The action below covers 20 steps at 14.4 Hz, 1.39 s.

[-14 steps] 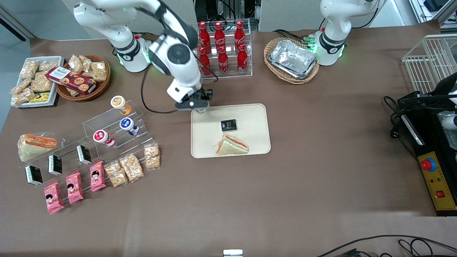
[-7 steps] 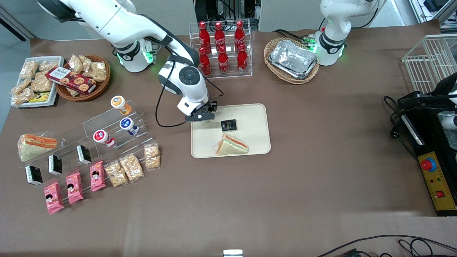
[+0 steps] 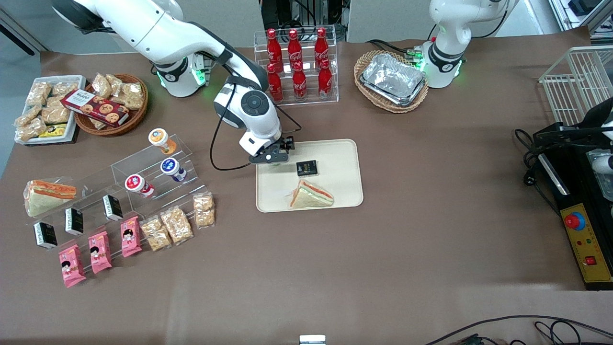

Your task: Place green gum on tray

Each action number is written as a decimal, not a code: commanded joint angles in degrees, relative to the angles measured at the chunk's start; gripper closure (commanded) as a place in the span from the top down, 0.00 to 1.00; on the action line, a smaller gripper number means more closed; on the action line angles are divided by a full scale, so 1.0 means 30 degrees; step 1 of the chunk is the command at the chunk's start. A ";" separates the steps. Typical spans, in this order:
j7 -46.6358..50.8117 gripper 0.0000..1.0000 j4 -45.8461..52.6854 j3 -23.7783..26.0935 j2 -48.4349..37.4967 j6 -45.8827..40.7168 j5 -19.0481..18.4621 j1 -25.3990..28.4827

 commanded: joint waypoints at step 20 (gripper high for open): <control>-1.9543 0.99 0.9103 -1.4086 -1.0305 -1.7900 0.7610 -0.1071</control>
